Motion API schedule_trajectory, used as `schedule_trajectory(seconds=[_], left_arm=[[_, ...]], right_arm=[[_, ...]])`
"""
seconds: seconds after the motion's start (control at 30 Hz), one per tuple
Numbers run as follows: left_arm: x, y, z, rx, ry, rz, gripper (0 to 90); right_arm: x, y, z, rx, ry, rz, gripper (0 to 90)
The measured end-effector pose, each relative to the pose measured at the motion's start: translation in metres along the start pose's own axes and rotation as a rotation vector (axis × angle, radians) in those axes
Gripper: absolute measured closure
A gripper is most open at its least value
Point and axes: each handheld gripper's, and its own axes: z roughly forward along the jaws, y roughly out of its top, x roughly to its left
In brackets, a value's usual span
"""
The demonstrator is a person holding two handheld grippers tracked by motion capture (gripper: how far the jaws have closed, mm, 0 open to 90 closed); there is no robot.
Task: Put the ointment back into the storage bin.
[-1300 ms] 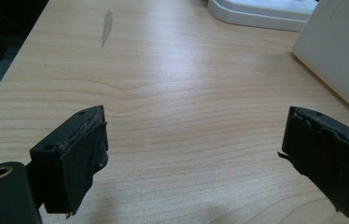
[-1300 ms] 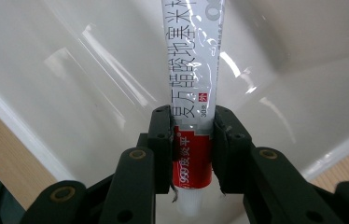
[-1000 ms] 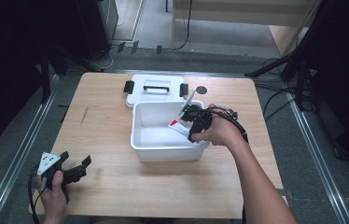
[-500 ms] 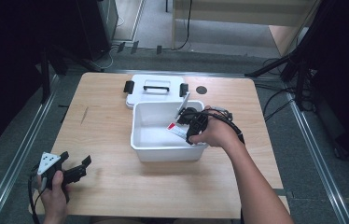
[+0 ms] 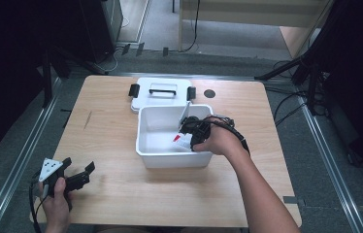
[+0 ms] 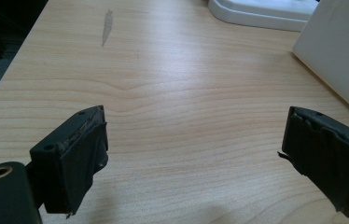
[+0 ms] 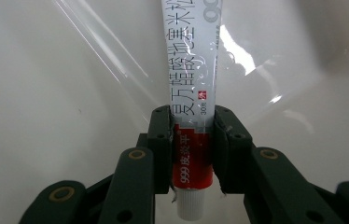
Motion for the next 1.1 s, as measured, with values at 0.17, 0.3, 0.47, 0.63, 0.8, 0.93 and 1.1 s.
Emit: schedule_trajectory(seconds=[0.17,0.3,0.47,0.63,0.8,0.93,1.1], left_arm=[[0.000,0.000,0.000,0.000,0.000,-0.001,7.8],[0.000,0.000,0.000,-0.002,0.001,0.000,7.8],[0.000,0.000,0.000,-0.004,0.001,-0.002,7.9],[0.000,0.000,0.000,-0.003,0.001,-0.001,7.9],[0.000,0.000,0.000,-0.003,0.001,0.000,7.8],[0.000,0.000,0.000,-0.003,0.002,0.000,7.9],[0.000,0.000,0.000,-0.003,0.002,0.001,7.9]], right_arm=[[0.001,0.001,0.003,0.008,0.000,-0.011,71.7],[0.001,0.001,0.003,0.015,0.003,-0.022,72.1],[0.001,0.001,0.003,0.012,0.007,-0.025,74.5],[0.001,0.000,0.001,-0.001,0.006,-0.024,73.7],[-0.001,-0.002,-0.007,-0.045,0.008,0.000,72.5],[-0.002,-0.006,-0.020,-0.100,0.012,0.030,66.6],[-0.002,-0.010,-0.030,-0.150,0.000,0.056,56.1]])
